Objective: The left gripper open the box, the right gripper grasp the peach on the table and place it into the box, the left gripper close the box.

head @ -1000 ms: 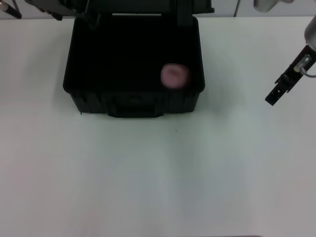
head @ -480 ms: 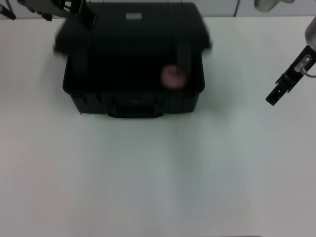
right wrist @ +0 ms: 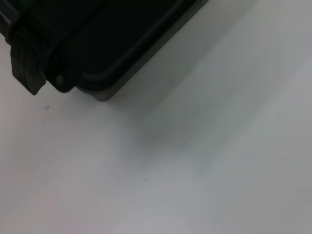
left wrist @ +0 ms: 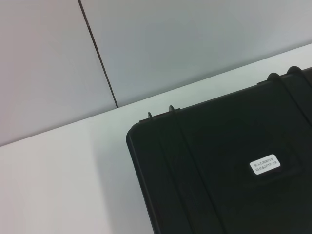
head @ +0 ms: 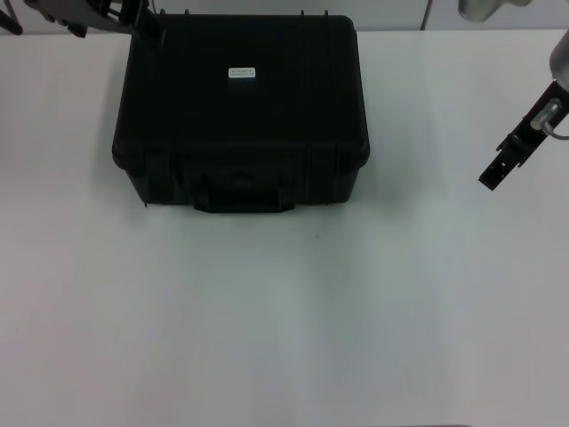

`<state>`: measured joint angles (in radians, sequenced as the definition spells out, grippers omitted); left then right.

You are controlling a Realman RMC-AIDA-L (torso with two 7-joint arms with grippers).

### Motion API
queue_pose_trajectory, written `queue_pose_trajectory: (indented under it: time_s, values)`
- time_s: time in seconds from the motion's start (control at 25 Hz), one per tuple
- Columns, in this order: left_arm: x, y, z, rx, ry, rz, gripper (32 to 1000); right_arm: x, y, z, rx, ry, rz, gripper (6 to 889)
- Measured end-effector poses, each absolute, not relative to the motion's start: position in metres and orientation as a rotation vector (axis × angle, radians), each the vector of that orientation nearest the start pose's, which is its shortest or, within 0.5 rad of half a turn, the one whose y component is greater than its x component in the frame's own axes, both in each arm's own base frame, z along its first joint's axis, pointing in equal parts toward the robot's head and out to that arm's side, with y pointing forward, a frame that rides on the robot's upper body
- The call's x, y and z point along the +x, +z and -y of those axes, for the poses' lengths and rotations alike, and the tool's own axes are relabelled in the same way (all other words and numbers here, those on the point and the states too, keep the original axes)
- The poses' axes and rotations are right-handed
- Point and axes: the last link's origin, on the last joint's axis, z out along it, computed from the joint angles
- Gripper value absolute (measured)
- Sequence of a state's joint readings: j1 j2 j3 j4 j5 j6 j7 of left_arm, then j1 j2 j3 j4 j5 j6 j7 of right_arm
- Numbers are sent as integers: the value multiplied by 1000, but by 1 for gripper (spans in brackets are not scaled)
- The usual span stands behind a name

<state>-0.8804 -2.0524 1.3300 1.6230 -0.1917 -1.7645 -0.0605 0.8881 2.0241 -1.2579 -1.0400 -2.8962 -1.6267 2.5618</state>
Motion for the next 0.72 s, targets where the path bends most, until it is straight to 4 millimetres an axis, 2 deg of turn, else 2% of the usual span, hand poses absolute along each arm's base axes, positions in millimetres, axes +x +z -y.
queue_pose_trajectory:
  time_s: [0.72]
  values:
    - [-76,78,-391,-2002,320,1116,865,187,30,-402,-2395,-886,-934,866]
